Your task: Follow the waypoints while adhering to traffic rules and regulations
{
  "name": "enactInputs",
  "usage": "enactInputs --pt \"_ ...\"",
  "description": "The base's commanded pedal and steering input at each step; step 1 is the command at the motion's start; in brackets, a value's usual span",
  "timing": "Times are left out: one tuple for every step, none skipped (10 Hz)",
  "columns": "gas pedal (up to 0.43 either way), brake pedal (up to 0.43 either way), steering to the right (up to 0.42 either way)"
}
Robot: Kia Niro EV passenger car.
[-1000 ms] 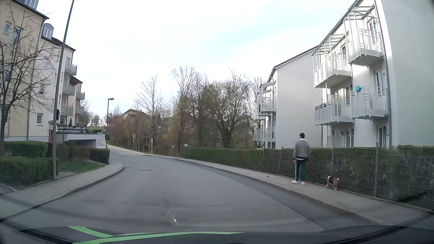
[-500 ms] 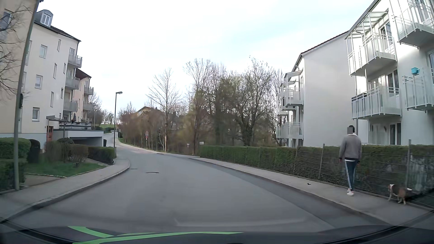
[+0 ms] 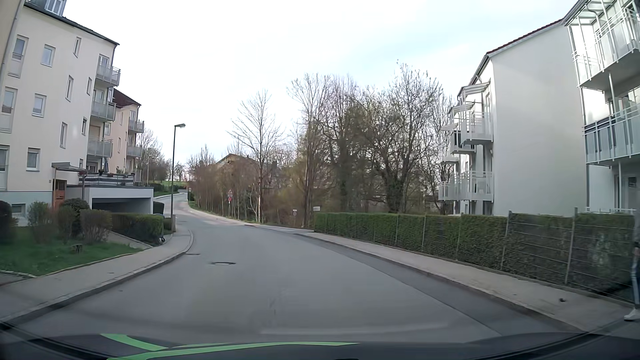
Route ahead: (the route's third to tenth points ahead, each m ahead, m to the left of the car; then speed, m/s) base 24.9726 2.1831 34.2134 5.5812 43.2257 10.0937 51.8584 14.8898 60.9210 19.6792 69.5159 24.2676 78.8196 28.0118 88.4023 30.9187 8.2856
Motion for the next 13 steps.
enactInputs --pt "0.299 0.0 -0.051" --pt "0.299 0.0 -0.05" --pt "0.299 0.0 -0.049" --pt "0.299 0.0 -0.049" --pt "0.299 0.0 -0.047" --pt "0.299 0.0 -0.045" --pt "0.299 0.0 -0.045" --pt "0.287 0.0 -0.045" --pt "0.287 0.0 -0.047" --pt "0.287 0.0 -0.048" --pt "0.28 0.0 -0.049" --pt "0.268 0.0 -0.05" --pt "0.26 0.0 -0.054"
